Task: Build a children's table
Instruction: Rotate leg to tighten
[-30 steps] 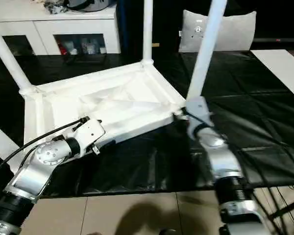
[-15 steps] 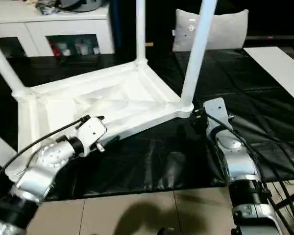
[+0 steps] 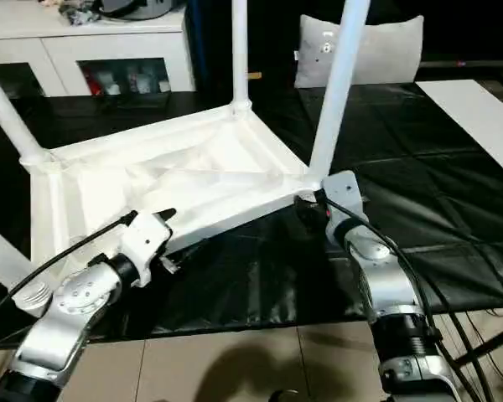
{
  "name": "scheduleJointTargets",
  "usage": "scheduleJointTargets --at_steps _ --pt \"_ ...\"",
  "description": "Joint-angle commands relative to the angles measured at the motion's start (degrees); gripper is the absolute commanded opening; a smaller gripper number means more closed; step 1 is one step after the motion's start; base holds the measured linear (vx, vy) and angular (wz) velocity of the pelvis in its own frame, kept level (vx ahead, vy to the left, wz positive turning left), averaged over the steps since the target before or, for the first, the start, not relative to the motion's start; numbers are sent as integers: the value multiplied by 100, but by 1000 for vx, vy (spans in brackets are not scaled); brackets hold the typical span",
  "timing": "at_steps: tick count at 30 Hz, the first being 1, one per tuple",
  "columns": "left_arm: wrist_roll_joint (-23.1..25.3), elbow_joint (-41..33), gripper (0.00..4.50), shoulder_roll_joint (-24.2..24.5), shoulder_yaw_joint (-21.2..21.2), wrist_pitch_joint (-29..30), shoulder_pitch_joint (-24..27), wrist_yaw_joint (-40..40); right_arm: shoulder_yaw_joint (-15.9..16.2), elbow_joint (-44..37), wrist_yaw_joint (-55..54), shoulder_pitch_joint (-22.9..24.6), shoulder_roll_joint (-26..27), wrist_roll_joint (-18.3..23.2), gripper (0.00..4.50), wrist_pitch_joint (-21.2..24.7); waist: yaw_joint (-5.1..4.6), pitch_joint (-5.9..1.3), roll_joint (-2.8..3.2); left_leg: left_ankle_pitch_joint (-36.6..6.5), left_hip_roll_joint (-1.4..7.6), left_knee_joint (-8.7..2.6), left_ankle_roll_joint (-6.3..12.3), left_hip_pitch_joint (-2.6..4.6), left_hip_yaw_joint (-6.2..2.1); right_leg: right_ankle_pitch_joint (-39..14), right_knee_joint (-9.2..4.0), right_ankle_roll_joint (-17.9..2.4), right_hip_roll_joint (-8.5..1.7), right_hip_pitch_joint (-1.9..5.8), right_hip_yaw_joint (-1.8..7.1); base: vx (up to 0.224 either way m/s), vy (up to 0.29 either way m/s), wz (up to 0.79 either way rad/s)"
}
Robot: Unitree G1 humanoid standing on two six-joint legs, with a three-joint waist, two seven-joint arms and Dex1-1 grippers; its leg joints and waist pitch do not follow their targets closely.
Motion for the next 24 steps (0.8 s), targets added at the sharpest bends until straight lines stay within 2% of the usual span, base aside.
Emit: scheduleJointTargets --at_steps 1,2,3,5,6,7,8,9,10,11,12,14,16,18,20,21,24 --pt "-254 -447 441 107 54 132 236 -220 114 265 147 -328 41 -112 450 -179 -4 -341 -88 -1233 248 -419 499 -73 -129 -2815 -453 -393 -385 313 293 0 0 0" --pt "-346 -629 441 149 78 179 378 -284 150 435 191 -475 56 -122 450 -250 3 -342 -88 -1249 258 -406 484 -31 -113 -2758 -444 -453 -390 272 311 0 0 0" --pt "-370 -676 441 164 90 188 419 -301 162 470 195 -508 63 -124 450 -264 3 -342 -88 -1249 258 -406 484 -31 -113 -2758 -444 -453 -390 272 311 0 0 0" --pt "-445 -888 441 238 150 231 632 -352 176 834 230 -773 82 -159 450 -414 16 -306 -152 -1254 253 -418 514 -38 -103 -2777 -432 -497 -385 262 325 0 0 0" --pt "-477 -1033 441 290 195 282 781 -370 175 1162 264 -996 88 -192 450 -550 33 -309 -109 -1242 262 -423 511 -31 -107 -2754 -423 -524 -391 270 329 0 0 0" --pt "-493 -1111 441 318 220 298 860 -377 167 1372 268 -1131 86 -213 450 -624 12 -267 -195 -1305 259 -433 517 -43 -101 -2847 -433 -524 -380 258 326 0 0 0" --pt "-493 -1111 441 318 220 298 860 -377 167 1372 268 -1131 86 -213 450 -624 29 -274 -158 -1340 263 -428 492 -24 -107 -2888 -426 -534 -395 259 327 0 0 0" --pt "-493 -1111 441 318 220 298 860 -377 167 1372 268 -1131 86 -213 450 -624 27 -266 -146 -1343 259 -434 477 -13 -105 -2898 -441 -515 -378 253 327 0 0 0" --pt "-555 -1342 441 394 295 369 1062 -396 139 1923 269 -1487 74 -246 450 -806 20 -241 -281 -1429 281 -448 439 -15 -112 -2946 -434 -506 -390 244 330 0 0 0" --pt "-555 -1342 441 394 295 369 1062 -396 139 1923 269 -1487 74 -246 450 -806 42 -250 -226 -1443 291 -451 413 -12 -133 -2939 -403 -557 -417 263 331 0 0 0" --pt "-607 -1464 441 431 324 429 1152 -413 114 2156 265 -1635 70 -248 450 -894 54 -236 -199 -1426 305 -451 377 8 -115 -2812 -417 -601 -416 234 355 0 0 0" --pt "-745 -1752 441 523 422 528 1398 -456 35 2669 213 -1968 46 -257 450 -1106 43 -217 -282 -1376 316 -471 366 -3 -108 -2433 -354 -756 -390 239 384 0 0 0" --pt "-865 -1919 441 577 524 564 1594 -494 -6 2941 126 -2145 -3 -283 450 -1207 59 -226 -264 -1282 320 -465 360 -12 -105 -2199 -292 -920 -411 259 401 0 0 0" --pt "-984 -2078 441 669 676 533 1882 -570 -133 3174 -23 -2306 -113 -251 450 -1225 66 -221 -271 -1158 312 -460 393 -18 -94 -1964 -260 -1008 -388 267 407 0 0 0" --pt "-1010 -2139 441 735 747 546 2032 -609 -247 3333 -93 -2380 -195 -190 450 -1254 109 -218 -281 -1048 305 -450 454 -7 -67 -1819 -243 -1056 -374 253 423 0 0 0" --pt "-971 -2138 441 771 780 581 2087 -590 -330 3444 -151 -2407 -271 -144 450 -1270 167 -213 -281 -1024 302 -447 469 9 -50 -1845 -252 -1047 -368 245 429 0 0 0" --pt "-853 -1979 441 867 874 558 2156 -528 -469 3649 -249 -2427 -445 -67 450 -1315 261 -184 -281 -1125 304 -449 408 20 -40 -1978 -254 -1009 -360 225 440 0 0 0"
